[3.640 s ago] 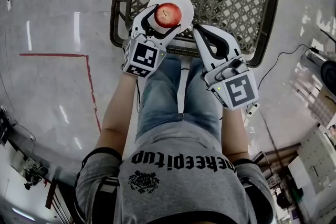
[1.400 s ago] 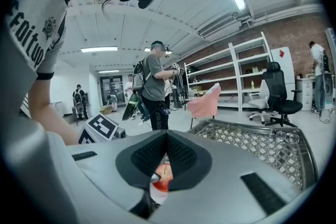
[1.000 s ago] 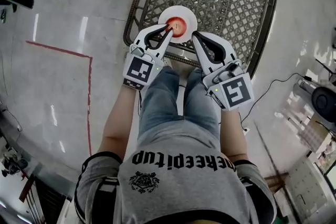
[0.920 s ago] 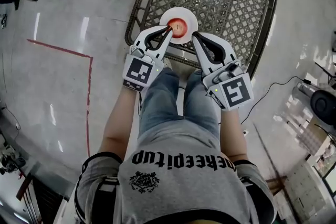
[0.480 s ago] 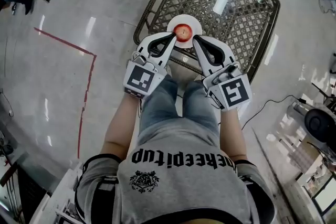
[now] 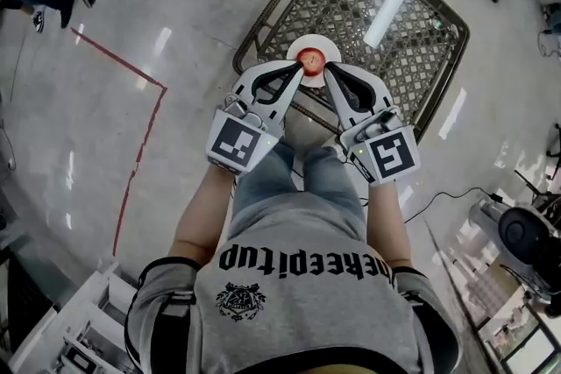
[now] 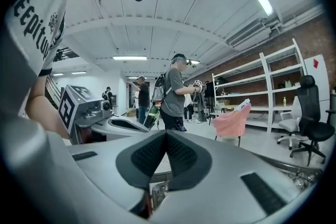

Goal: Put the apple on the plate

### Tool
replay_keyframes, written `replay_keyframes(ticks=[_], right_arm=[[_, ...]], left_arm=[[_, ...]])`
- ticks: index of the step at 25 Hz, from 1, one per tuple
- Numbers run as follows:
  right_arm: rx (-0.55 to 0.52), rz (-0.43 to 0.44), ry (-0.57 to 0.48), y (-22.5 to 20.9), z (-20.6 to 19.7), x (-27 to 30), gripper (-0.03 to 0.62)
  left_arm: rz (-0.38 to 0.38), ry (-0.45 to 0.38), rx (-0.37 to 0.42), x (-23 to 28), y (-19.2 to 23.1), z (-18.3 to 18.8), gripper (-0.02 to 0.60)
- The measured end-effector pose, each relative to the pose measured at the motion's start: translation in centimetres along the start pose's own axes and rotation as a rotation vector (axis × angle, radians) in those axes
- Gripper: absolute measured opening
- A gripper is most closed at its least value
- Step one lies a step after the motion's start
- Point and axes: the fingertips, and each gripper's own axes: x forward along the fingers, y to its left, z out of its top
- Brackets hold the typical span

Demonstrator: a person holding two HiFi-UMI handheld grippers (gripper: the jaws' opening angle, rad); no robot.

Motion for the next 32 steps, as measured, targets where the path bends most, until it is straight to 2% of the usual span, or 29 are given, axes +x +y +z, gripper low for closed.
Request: replay_keyframes(ticks=[4,7,12,22,32], right_arm=[[-0.017,0.037,-0.010,0.3,0.6,-0.5,0.012],[-0.023,0.056,-0.016,0.5,1.2,-1.2,0.012],[-0.031,0.090,-0.020,0.9,1.4,-2.6,0.012],[-0.035,0.173,-0.034,1.6,1.7,-3.3,0.012],[-0.050,0.236,-0.049,2.2,2.5,-3.7,0.011]], left_arm=[[0.046,-0.006,-0.018,-0.7,-0.7,1.0,0.012],[0.059,-0.042,0.029,-1.2,-1.5,1.9,0.012],[0.093,-0.030,-0.018,-1.8,-3.0,3.0,0.012],[0.155,-0.035,-0.047,-2.4,-3.8,3.3,0.011],[0.207,-0.042,-0.039,-3.1,-3.9,3.7,0.011]])
